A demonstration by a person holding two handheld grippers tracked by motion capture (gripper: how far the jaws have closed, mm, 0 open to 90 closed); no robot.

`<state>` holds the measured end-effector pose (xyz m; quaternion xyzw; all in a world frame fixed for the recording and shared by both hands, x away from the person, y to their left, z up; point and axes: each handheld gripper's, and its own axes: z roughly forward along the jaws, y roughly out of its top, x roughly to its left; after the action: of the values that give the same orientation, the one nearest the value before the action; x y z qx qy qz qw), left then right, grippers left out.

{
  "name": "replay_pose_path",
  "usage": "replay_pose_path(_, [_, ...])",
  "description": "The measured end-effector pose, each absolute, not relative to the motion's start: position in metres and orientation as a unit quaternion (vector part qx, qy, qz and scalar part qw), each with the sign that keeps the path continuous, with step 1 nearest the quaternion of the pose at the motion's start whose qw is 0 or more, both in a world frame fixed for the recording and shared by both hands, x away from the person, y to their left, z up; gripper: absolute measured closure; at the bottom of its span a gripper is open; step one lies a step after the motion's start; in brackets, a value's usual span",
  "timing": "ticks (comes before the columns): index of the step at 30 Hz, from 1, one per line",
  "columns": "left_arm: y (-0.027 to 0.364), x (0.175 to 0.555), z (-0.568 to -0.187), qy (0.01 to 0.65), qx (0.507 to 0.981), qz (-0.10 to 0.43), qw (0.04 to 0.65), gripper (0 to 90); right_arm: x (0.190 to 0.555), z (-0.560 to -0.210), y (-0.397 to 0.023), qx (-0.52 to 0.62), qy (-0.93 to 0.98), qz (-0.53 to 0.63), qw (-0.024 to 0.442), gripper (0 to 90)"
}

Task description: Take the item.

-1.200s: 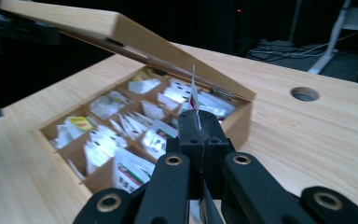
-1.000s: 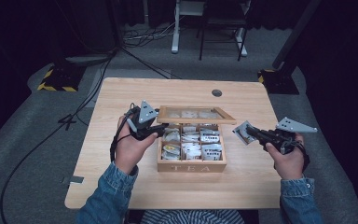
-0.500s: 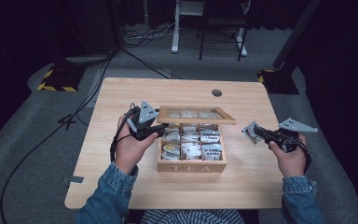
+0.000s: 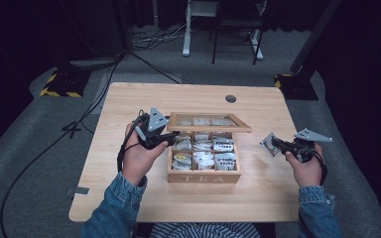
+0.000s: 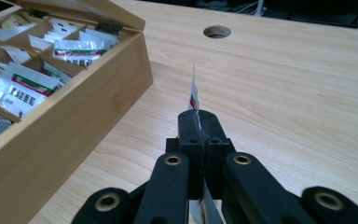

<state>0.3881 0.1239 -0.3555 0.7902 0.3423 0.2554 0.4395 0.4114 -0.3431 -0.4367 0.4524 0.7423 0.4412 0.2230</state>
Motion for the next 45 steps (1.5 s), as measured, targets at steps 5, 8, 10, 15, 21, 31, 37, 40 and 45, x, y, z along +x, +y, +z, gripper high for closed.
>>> replay_pose_path(5, [0.124,0.388,-0.356,0.342,0.790,0.256,0.439,47.8,0.413,-0.443,-0.342,0.459,0.742,0.441,0.208,90.0])
replay_pose_path(8, [0.123,0.388,-0.356,0.341,0.791,0.258,0.437,47.5,0.414,-0.444,-0.339,0.462,0.742,0.443,0.199,90.0])
replay_pose_path(10, [0.123,0.388,-0.356,0.341,0.791,0.258,0.437,47.5,0.414,-0.445,-0.336,0.463,0.744,0.441,0.195,90.0])
replay_pose_path(15, [0.123,0.388,-0.356,0.341,0.791,0.258,0.437,47.5,0.416,-0.448,-0.333,0.463,0.748,0.436,0.190,90.0])
replay_pose_path(21, [0.123,0.388,-0.356,0.342,0.791,0.258,0.437,47.5,0.417,-0.452,-0.333,0.470,0.748,0.431,0.183,89.6])
replay_pose_path(31, [0.123,0.388,-0.356,0.341,0.791,0.258,0.437,47.5,0.420,-0.457,-0.336,0.480,0.744,0.427,0.183,88.4])
replay_pose_path(37, [0.123,0.388,-0.356,0.341,0.791,0.258,0.437,47.4,0.420,-0.459,-0.339,0.485,0.741,0.425,0.187,86.7])
replay_pose_path(40, [0.123,0.388,-0.356,0.341,0.791,0.258,0.437,47.4,0.421,-0.460,-0.341,0.487,0.738,0.424,0.195,80.9])
replay_pose_path(45, [0.123,0.388,-0.356,0.341,0.791,0.258,0.436,47.5,0.426,-0.466,-0.343,0.474,0.737,0.403,0.265,48.6])
